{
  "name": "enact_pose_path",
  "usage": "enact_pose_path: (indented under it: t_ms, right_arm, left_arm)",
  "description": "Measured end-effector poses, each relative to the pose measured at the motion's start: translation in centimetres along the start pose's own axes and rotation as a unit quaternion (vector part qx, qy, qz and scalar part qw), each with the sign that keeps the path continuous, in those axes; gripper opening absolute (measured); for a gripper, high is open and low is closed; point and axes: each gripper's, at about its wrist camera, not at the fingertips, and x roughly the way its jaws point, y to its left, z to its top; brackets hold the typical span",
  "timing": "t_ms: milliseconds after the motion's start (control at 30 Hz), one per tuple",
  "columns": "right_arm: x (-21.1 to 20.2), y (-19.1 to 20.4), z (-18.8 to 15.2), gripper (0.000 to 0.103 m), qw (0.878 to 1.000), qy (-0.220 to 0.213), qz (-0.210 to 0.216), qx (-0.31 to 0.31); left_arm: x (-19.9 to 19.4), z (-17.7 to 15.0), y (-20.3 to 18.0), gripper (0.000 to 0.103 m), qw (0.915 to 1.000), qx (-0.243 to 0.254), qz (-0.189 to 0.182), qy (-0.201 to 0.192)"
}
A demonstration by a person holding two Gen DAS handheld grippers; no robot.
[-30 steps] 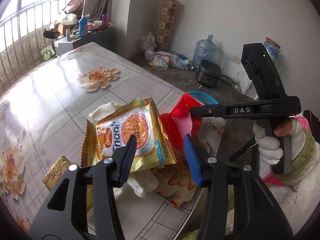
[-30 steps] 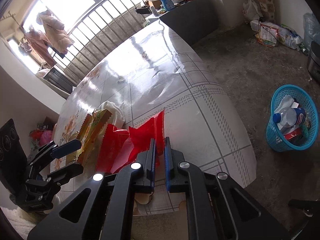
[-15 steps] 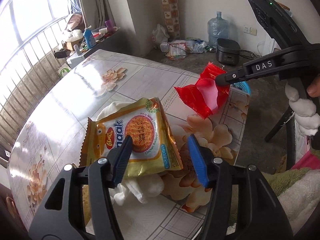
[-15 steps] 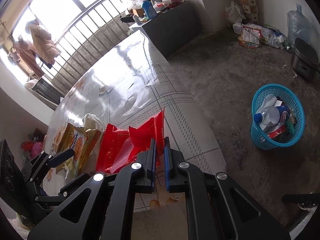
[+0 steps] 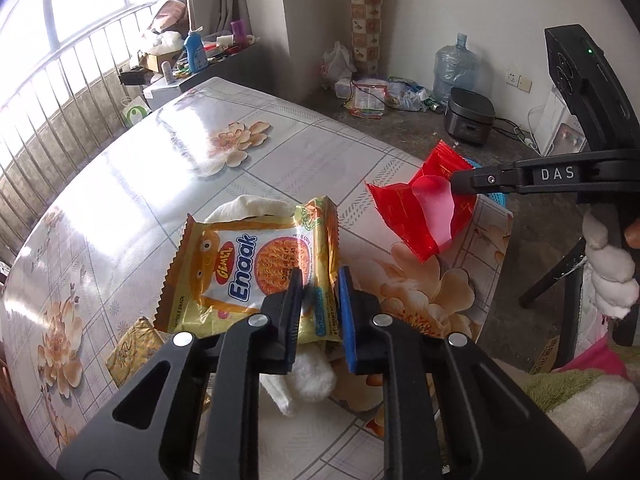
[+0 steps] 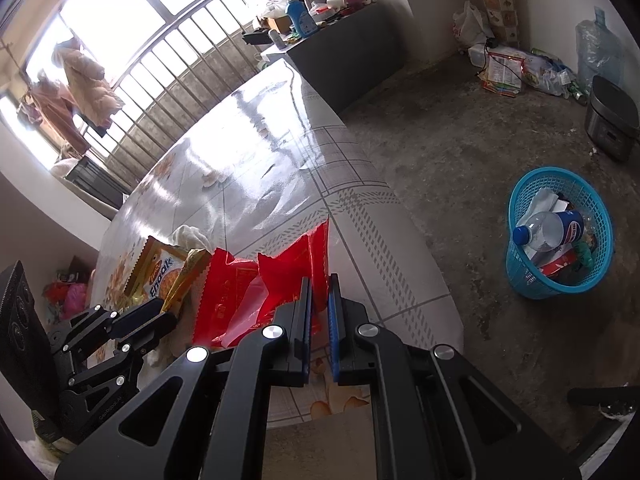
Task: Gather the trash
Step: 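Grasp the red plastic bag with the right gripper and lift it, then carry the snack packet and red bag over the wastebasket and release both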
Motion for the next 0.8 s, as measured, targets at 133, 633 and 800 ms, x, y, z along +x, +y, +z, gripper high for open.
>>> enact_pose_path:
  t_ms: [133, 633, 800]
  right_arm:
    - [-0.3, 0.2, 0.1, 0.008, 1.000, -0.005, 0.001, -0.001]
    - [-2.1, 1.6, 0.2, 0.006, 0.999, -0.031, 0.008, -0.014]
    - [-2.9, 1.8, 0.4, 0.006, 0.999, -0.043, 0.012, -0.018]
  left_arm:
    - [-0.6, 0.2, 0.6, 0.009, 0.9999, -0.011, 0.004, -0.009]
    - [-3.6, 0.4, -0.3, 0.006, 0.9975, 0.010, 0.046, -0.053]
    - [-4.9, 0.4, -0.5, 0.006, 0.9960, 0.012, 0.059, -0.066]
